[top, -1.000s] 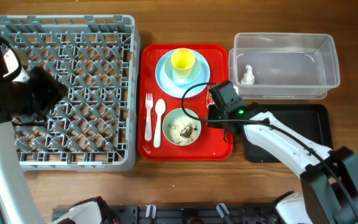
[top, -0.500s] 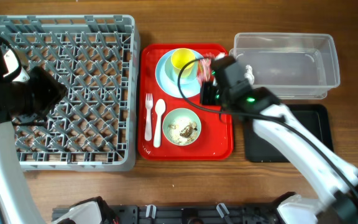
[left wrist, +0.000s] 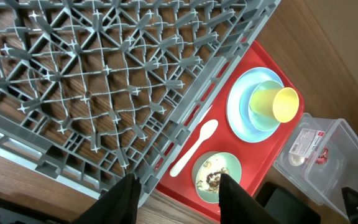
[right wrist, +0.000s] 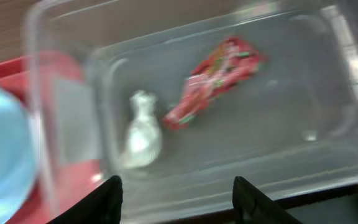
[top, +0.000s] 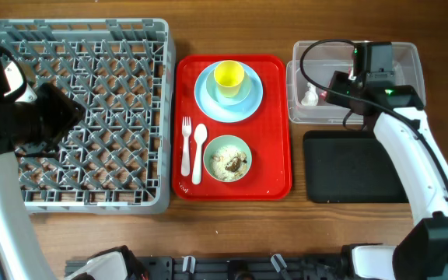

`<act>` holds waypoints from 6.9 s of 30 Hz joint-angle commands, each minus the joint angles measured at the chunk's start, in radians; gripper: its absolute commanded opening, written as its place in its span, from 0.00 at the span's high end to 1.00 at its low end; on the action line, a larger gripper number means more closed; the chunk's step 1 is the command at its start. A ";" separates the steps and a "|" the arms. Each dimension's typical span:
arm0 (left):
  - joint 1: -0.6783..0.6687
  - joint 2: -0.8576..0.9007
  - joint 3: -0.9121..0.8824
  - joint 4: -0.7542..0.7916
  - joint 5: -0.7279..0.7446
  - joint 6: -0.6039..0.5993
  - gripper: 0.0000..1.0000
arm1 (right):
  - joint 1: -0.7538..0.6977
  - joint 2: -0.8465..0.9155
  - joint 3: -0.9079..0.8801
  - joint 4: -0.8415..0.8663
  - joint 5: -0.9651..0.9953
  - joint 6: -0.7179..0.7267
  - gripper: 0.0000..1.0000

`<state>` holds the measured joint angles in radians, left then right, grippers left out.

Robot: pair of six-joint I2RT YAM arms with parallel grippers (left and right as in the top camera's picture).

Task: Sort waste into correct bins and load items into the dishwasher rack
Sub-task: 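Carry wrapper with right gripper and drop it into clear bin, then grasp the rim of the green rice bowl with right gripper, then move bowl over black tray and tip rice out with right gripper, then return emptied green bowl to the red tray with right gripper, then reach left gripper to the white spoon and grasp it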

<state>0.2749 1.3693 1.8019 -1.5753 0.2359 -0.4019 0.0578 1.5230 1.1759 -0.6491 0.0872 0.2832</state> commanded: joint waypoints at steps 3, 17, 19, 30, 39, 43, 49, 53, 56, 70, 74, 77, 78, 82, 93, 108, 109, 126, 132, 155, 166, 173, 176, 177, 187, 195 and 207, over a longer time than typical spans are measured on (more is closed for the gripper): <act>-0.005 0.002 0.003 0.000 0.002 0.004 0.57 | 0.126 -0.161 0.053 -0.061 -0.607 0.031 0.43; -0.005 0.002 0.003 -0.034 0.002 0.005 0.50 | 1.032 0.204 -0.006 -0.042 0.039 0.277 0.52; -0.005 0.002 0.003 -0.035 0.002 0.005 0.50 | 1.032 0.253 -0.006 -0.041 0.105 0.264 0.52; -0.005 0.002 0.003 -0.035 0.002 0.005 0.50 | 1.027 0.256 -0.007 0.080 0.200 0.162 0.55; -0.005 0.002 0.003 -0.036 0.002 0.005 0.49 | 1.005 0.329 -0.007 0.079 0.226 0.162 0.60; -0.005 0.002 0.003 -0.037 0.002 0.005 0.49 | 1.005 0.338 -0.007 0.079 0.201 0.163 0.64; -0.005 0.002 0.003 -0.038 0.001 0.005 0.49 | 1.005 0.338 -0.007 0.023 0.181 0.164 0.76; -0.005 0.002 0.003 -0.038 0.001 0.005 0.49 | 1.005 0.338 -0.007 0.012 0.179 0.165 0.81; -0.005 0.002 0.003 -0.038 -0.002 0.005 0.49 | 1.005 0.338 -0.007 -0.002 0.174 0.166 0.88; -0.005 0.002 0.003 -0.032 -0.002 0.005 0.50 | 0.719 -0.116 0.061 -0.401 0.177 0.219 0.96; -0.005 0.002 0.003 -0.031 -0.002 0.005 0.50 | 0.576 -0.240 0.061 -0.533 0.177 0.240 0.96; -0.005 0.002 0.003 -0.031 -0.002 0.005 0.50 | 0.483 -0.289 0.060 -0.566 0.156 0.223 0.96; -0.005 0.002 0.003 -0.031 -0.002 0.005 0.50 | 0.455 -0.298 0.060 -0.566 0.125 0.198 0.96; -0.005 0.002 0.003 -0.031 -0.002 0.005 0.50 | 0.285 -0.310 0.060 -0.566 -0.093 0.061 0.96; -0.005 0.002 0.003 -0.031 -0.002 0.005 0.50 | -0.294 -0.306 -0.014 -0.582 -0.767 -0.346 0.96; -0.005 0.002 0.003 -0.031 -0.002 0.005 0.50 | -0.838 -0.129 -0.204 -0.515 -1.297 -0.605 0.96; -0.005 0.002 0.003 -0.031 -0.003 0.005 0.50 | -0.866 -0.125 -0.235 -0.494 -1.326 -0.605 0.96; -0.005 0.002 0.003 -0.031 -0.002 0.005 0.49 | -0.962 -0.119 -0.381 -0.327 -1.711 -0.559 0.96; -0.005 0.002 0.003 -0.031 -0.002 0.005 0.49 | -0.962 -0.119 -0.384 -0.288 -1.710 -0.369 0.96; -0.005 0.002 0.003 -0.030 -0.002 0.005 0.49 | -0.815 -0.142 -0.364 -0.408 -1.651 -0.522 0.96; -0.005 0.002 0.003 -0.034 -0.002 0.004 0.50 | 0.008 -0.438 -0.142 -0.187 -0.617 0.013 0.95; -0.005 0.002 0.003 -0.039 -0.002 0.004 0.50 | 0.405 -0.266 -0.144 -0.107 -0.240 0.146 0.96; -0.005 0.002 0.003 -0.040 -0.002 0.004 0.50 | 0.456 -0.127 -0.144 -0.053 -0.237 0.147 0.96; -0.005 0.002 0.003 -0.041 -0.002 0.004 0.50 | 0.468 -0.079 -0.144 -0.039 -0.240 0.148 0.96; -0.005 0.002 0.003 -0.036 -0.002 0.004 0.49 | 0.508 0.071 -0.134 0.056 -0.246 0.161 0.40; -0.203 0.001 0.003 -0.018 0.092 0.004 0.91 | 0.384 -0.283 0.133 -0.220 -0.159 0.032 0.20; -0.821 0.146 -0.053 0.081 -0.239 -0.190 0.63 | 0.163 -0.592 0.140 -0.404 0.047 0.032 0.00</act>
<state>-0.4820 1.4391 1.7920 -1.5047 0.0731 -0.5526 0.2253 0.9310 1.3136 -1.0512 0.1043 0.3267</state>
